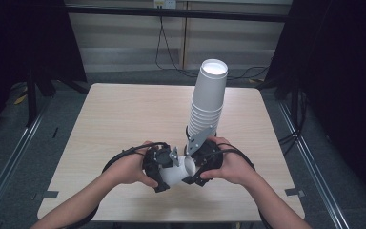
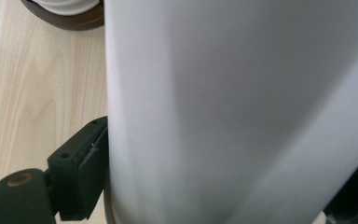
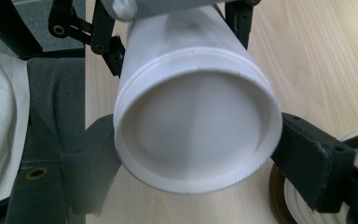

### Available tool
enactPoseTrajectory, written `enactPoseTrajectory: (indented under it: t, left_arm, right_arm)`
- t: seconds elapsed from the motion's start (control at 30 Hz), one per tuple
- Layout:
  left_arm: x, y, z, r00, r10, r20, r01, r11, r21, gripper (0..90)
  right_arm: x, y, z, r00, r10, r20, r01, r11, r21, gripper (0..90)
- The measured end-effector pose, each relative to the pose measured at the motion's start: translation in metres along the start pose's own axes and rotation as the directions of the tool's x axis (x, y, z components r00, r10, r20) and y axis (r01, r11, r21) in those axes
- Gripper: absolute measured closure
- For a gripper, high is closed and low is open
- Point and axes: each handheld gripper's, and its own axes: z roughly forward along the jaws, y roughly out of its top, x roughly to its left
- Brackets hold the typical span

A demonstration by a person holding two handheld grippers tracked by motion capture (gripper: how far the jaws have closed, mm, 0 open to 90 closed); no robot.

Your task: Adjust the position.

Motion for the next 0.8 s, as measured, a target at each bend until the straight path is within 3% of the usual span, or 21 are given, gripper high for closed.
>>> enactPoseTrajectory:
  t: [0.17,0.3,0.5,0.67,0.73,0.8]
  left_arm:
    - [-0.0016,0.0023,0.0001,1.0000,0.009,0.005,-0.008,0.9999,-0.006,13.0]
    - [-0.0018,0.0028,0.0005,0.9997,0.018,-0.017,-0.018,0.9998,-0.003,13.0]
    - [-0.0027,0.0034,0.0004,0.9994,0.033,-0.004,-0.033,0.9995,0.000,13.1]
    - [-0.0029,0.0042,-0.0005,0.9993,0.038,-0.005,-0.038,0.9993,-0.002,13.4]
    - [-0.0030,0.0043,-0.0009,0.9992,0.040,-0.008,-0.040,0.9992,-0.003,13.6]
    - [-0.0027,0.0043,-0.0018,0.9985,0.052,-0.016,-0.052,0.9986,0.002,14.0]
  right_arm:
    - [-0.0009,0.0012,0.0016,0.9994,0.020,-0.028,-0.020,1.000,-0.015,20.0]
    - [-0.0005,0.0023,0.0025,0.9989,0.027,-0.038,-0.027,1.000,-0.005,23.7]
    - [-0.0007,0.0020,0.0052,0.9960,0.069,-0.056,-0.069,0.998,0.011,23.7]
    - [-0.0003,0.0037,0.0078,0.9954,0.079,-0.054,-0.079,0.997,0.018,23.5]
    - [0.0009,0.0043,0.0076,0.9930,0.107,-0.051,-0.106,0.994,0.030,23.7]
    - [0.0002,0.0039,0.0086,0.9946,0.091,-0.049,-0.090,0.996,0.020,24.8]
